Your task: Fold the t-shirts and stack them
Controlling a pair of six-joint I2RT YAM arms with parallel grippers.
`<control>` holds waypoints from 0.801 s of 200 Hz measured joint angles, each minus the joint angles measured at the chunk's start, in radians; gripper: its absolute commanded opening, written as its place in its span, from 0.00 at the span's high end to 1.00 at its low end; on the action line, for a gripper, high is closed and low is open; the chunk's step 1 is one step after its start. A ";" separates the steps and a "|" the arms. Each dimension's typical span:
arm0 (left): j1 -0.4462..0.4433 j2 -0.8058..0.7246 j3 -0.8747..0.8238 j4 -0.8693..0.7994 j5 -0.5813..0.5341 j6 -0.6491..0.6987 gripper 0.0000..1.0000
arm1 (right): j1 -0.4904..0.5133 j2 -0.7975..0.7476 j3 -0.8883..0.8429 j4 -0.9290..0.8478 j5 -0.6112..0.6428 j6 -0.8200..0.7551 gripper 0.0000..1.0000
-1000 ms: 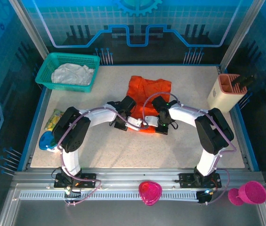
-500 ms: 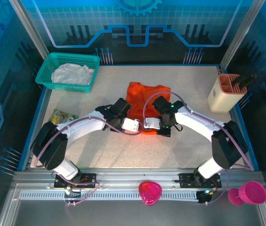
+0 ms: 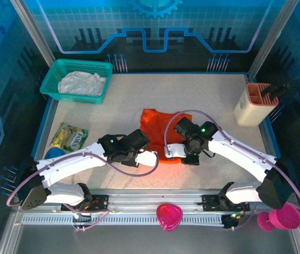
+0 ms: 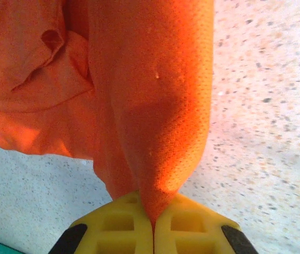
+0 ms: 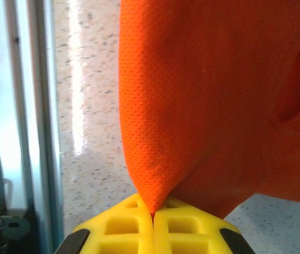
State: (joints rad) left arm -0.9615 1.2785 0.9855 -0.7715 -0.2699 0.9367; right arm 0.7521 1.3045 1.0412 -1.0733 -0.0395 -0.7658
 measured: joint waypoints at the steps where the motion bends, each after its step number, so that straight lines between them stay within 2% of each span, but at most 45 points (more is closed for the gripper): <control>1: -0.002 -0.001 0.000 -0.002 0.000 -0.002 1.00 | 0.002 -0.002 -0.001 -0.002 -0.001 0.000 1.00; 60: -0.129 -0.011 0.061 -0.150 -0.060 -0.153 1.00 | 0.080 -0.112 -0.014 -0.090 -0.053 0.045 1.00; 101: -0.141 -0.011 0.139 -0.171 -0.091 -0.164 1.00 | 0.086 -0.177 -0.012 -0.117 -0.060 0.051 1.00; 124: -0.115 -0.003 0.180 -0.162 -0.100 -0.121 1.00 | 0.057 -0.179 -0.003 -0.107 -0.046 0.038 1.00; 160: 0.000 0.071 0.260 -0.128 -0.080 -0.052 1.00 | -0.066 -0.126 0.039 -0.059 -0.028 0.005 1.00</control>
State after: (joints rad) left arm -0.9611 1.3491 1.2453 -0.8993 -0.3496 0.8845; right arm 0.6861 1.1782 1.0798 -1.1324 -0.0677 -0.7605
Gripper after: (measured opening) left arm 0.056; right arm 0.061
